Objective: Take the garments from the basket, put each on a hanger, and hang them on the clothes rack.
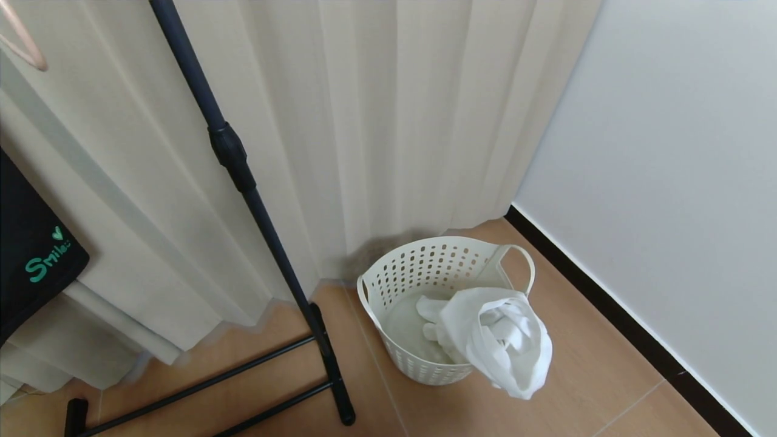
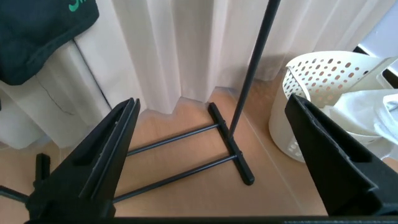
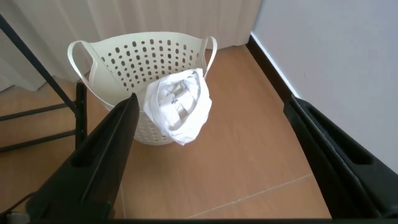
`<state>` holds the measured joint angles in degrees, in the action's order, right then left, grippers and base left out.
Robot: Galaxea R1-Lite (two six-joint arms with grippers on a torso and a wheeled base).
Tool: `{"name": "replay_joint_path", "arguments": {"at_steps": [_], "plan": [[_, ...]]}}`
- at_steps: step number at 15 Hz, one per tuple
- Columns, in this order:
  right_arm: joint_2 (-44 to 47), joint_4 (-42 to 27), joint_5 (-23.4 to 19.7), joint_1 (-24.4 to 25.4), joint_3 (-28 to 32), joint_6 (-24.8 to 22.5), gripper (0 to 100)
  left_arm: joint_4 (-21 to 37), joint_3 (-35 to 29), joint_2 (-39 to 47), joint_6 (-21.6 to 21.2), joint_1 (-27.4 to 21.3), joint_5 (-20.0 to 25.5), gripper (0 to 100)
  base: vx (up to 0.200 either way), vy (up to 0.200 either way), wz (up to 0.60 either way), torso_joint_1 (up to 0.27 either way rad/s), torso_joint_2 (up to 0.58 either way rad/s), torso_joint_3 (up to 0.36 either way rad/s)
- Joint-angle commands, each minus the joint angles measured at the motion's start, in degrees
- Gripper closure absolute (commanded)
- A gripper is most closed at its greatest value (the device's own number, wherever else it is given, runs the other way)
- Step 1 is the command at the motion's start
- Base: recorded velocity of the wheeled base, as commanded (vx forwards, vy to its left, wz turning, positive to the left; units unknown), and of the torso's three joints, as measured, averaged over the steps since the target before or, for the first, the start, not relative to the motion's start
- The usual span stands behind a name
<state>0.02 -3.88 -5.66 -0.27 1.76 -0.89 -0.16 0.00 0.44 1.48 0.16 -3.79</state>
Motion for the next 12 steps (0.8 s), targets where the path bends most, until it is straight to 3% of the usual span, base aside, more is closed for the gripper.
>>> {"name": "replay_joint_path", "arguments": {"at_steps": [1, 12], "plan": [[-0.02, 0.01, -0.06, 0.00, 0.00, 0.01, 0, -0.02, 0.00, 0.09, 0.11, 0.02, 0.01, 0, 0.000, 0.000, 0.00, -0.007, 0.00, -0.193], [-0.02, 0.01, -0.23, 0.00, 0.00, -0.87, 0, -0.02, 0.00, 0.09, 0.19, 0.02, -0.16, 0, 0.000, 0.000, 0.00, 0.006, 0.00, -0.198]]}}
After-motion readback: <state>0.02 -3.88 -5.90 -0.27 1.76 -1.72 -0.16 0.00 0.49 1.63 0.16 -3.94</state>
